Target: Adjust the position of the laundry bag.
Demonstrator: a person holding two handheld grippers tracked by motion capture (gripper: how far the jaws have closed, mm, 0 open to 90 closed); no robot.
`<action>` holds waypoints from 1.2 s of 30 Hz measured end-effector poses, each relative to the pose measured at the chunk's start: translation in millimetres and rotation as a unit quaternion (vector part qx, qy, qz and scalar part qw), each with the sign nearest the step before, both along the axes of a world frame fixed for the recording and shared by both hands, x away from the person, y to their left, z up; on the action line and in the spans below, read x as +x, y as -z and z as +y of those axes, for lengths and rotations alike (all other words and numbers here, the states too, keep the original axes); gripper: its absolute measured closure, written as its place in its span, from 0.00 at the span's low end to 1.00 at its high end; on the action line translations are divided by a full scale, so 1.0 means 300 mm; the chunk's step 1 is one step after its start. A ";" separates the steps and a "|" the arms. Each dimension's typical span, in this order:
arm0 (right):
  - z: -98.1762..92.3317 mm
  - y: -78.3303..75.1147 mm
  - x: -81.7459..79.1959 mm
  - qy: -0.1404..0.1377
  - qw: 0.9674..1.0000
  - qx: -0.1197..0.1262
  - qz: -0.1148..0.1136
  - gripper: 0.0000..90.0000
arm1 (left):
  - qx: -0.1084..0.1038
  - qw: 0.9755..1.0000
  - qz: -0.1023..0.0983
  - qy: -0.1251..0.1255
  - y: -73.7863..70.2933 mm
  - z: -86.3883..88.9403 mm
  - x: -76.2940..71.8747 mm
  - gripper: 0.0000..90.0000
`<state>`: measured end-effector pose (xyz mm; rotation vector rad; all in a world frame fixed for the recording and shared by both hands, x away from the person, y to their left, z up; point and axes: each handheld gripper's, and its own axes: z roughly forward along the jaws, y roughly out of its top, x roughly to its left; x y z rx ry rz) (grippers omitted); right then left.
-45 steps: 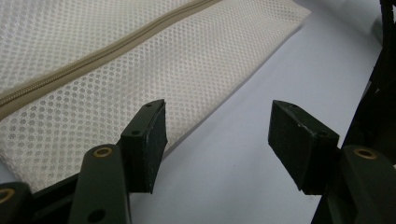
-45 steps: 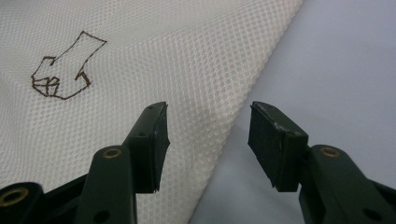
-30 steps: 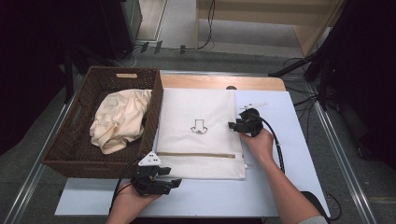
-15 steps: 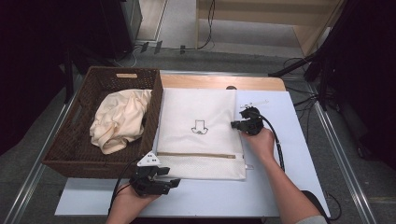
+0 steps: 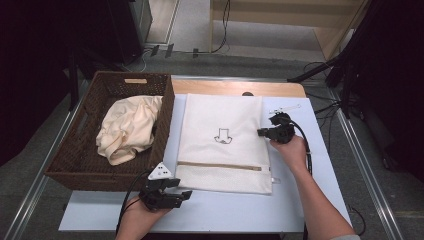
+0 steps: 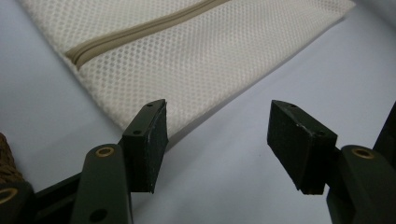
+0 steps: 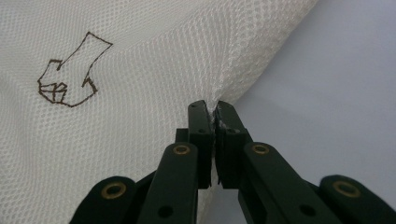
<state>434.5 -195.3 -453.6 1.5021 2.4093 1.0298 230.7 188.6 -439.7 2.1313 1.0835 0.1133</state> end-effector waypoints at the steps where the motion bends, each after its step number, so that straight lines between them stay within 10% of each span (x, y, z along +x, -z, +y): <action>1: -0.012 -0.001 0.001 0.002 1.000 0.001 0.000 0.97 | 0.003 1.000 -0.003 -0.001 0.000 0.001 -0.001 0.42; 12: -0.078 0.019 0.013 0.017 1.000 0.013 0.022 0.97 | 0.041 0.999 -0.023 -0.023 0.054 -0.060 0.043 0.48; 22: -0.100 0.028 0.007 0.025 0.999 0.018 0.026 0.96 | 0.070 0.997 -0.035 -0.024 0.063 -0.092 0.062 0.94; 36: -0.195 0.035 -0.039 0.064 0.998 0.007 0.020 0.96 | 0.016 0.999 -0.006 0.042 0.047 -0.174 0.071 0.95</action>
